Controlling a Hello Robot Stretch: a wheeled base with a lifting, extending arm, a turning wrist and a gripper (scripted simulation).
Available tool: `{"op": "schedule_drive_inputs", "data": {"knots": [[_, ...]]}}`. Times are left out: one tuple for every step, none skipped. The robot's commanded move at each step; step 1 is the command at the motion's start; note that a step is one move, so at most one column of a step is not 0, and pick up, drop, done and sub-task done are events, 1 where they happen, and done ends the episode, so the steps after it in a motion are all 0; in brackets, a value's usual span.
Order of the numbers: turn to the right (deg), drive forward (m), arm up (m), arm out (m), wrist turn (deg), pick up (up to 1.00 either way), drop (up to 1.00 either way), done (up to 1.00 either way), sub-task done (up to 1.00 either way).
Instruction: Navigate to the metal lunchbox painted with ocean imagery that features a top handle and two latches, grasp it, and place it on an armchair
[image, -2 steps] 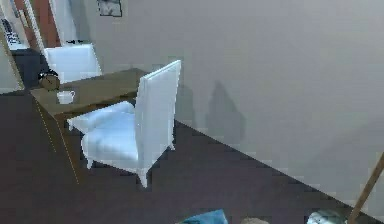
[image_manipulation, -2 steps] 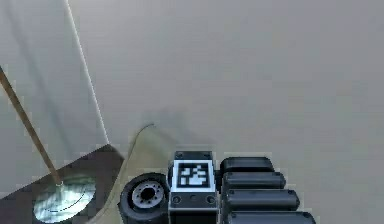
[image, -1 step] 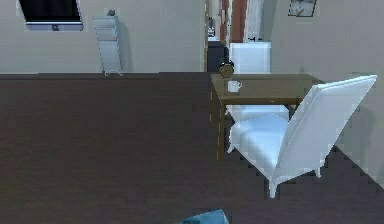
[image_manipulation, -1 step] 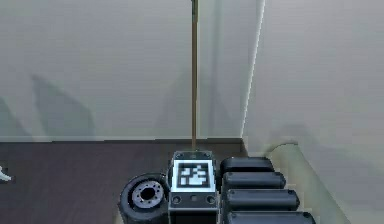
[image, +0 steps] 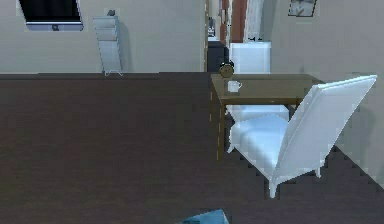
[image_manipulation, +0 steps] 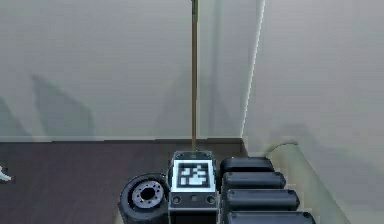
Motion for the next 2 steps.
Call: {"op": "schedule_drive_inputs", "data": {"knots": [[0.0,0.00,0.00,0.18,0.0,0.00,0.00,0.00,0.00],[0.0,0.00,0.00,0.00,45.0,0.00,0.00,0.00,0.00]]}}
